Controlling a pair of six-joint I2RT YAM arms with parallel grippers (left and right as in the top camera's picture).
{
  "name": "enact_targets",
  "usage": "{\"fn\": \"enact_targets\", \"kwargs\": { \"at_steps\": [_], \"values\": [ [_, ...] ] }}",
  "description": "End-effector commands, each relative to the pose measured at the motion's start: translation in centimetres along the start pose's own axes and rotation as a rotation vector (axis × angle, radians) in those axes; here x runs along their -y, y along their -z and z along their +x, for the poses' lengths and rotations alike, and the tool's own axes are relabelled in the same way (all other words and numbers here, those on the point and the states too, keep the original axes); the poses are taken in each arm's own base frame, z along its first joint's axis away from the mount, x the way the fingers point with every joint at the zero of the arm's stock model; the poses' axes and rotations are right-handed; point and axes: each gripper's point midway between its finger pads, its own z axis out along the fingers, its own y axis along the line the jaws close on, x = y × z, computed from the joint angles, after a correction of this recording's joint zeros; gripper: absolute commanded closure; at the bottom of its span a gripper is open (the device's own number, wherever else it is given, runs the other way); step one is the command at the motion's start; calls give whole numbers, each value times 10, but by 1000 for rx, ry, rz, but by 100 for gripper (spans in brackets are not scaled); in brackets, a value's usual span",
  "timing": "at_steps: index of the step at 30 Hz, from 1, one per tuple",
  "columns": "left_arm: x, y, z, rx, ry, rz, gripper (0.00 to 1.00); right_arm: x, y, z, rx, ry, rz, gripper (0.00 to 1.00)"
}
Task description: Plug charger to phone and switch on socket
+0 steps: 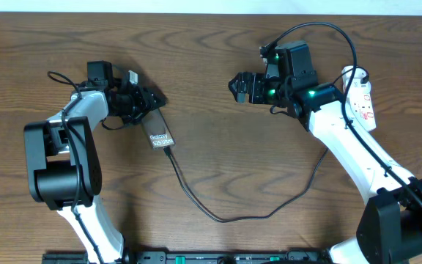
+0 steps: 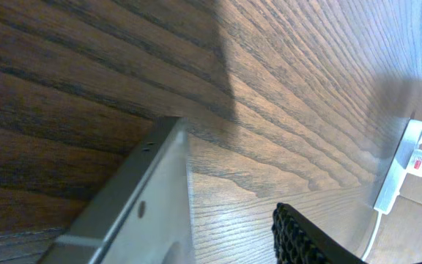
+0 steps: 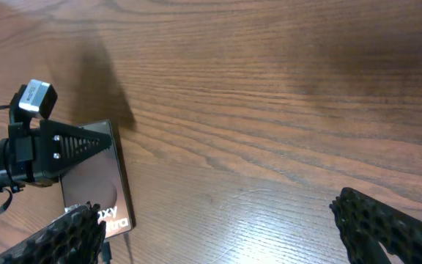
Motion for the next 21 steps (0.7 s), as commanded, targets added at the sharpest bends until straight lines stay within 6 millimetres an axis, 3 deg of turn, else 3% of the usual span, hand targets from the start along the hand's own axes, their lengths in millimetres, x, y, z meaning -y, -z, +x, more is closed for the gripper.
{"fn": "enact_targets", "kwargs": {
  "at_steps": [1, 8, 21],
  "values": [
    [-43, -11, 9, -11, 39, -155, 42, -7, 5, -5, 16, 26, -10, 1],
    [-44, -11, 10, -16, 43, -157, 31, -7, 5, -5, 13, 25, -9, 1],
    [-47, -10, 18, -45, 66, -170, 30, -6, 5, -4, 12, 25, -8, 1]
  ]
}}
